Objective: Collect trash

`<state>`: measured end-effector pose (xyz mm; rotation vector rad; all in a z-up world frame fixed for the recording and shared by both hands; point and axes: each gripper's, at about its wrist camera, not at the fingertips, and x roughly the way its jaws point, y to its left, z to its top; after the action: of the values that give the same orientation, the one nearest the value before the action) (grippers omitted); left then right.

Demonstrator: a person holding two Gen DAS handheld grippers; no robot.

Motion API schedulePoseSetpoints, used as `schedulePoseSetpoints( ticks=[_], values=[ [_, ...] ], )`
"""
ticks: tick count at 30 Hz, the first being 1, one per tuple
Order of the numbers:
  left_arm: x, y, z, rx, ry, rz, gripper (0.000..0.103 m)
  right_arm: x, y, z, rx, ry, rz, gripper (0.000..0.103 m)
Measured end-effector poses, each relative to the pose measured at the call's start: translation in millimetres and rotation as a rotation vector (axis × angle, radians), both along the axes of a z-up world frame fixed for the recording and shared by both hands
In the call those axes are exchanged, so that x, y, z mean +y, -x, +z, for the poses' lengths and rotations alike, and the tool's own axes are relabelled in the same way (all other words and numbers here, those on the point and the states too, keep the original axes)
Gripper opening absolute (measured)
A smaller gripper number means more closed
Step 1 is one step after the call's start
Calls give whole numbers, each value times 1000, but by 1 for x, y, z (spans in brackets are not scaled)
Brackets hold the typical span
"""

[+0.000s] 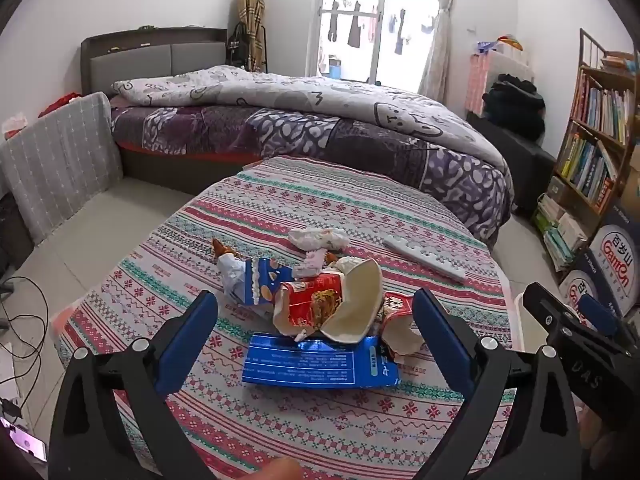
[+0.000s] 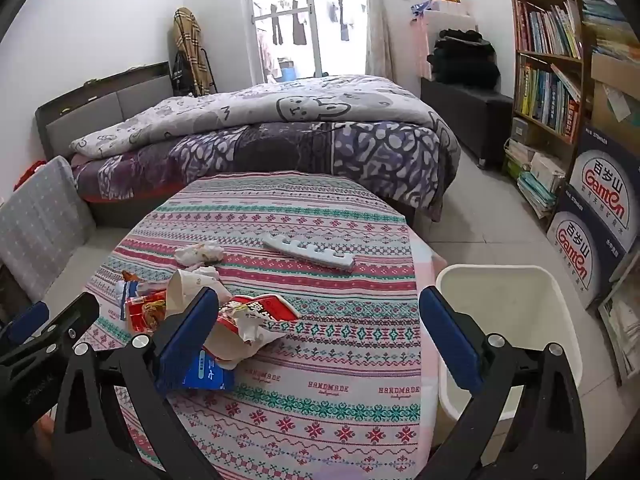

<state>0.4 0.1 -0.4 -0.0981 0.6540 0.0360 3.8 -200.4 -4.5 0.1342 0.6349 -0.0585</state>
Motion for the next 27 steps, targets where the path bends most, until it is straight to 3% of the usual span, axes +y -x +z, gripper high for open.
schedulePoseSetpoints(
  ticks=[6,27],
  values=[
    [-12,7,5,-8,-16,4,95,-17,5,3,6,-84,-16,96],
    [-37,-4,-6,12,12,-75,95,-46,16,-6,30,-80,-80,96]
  ],
)
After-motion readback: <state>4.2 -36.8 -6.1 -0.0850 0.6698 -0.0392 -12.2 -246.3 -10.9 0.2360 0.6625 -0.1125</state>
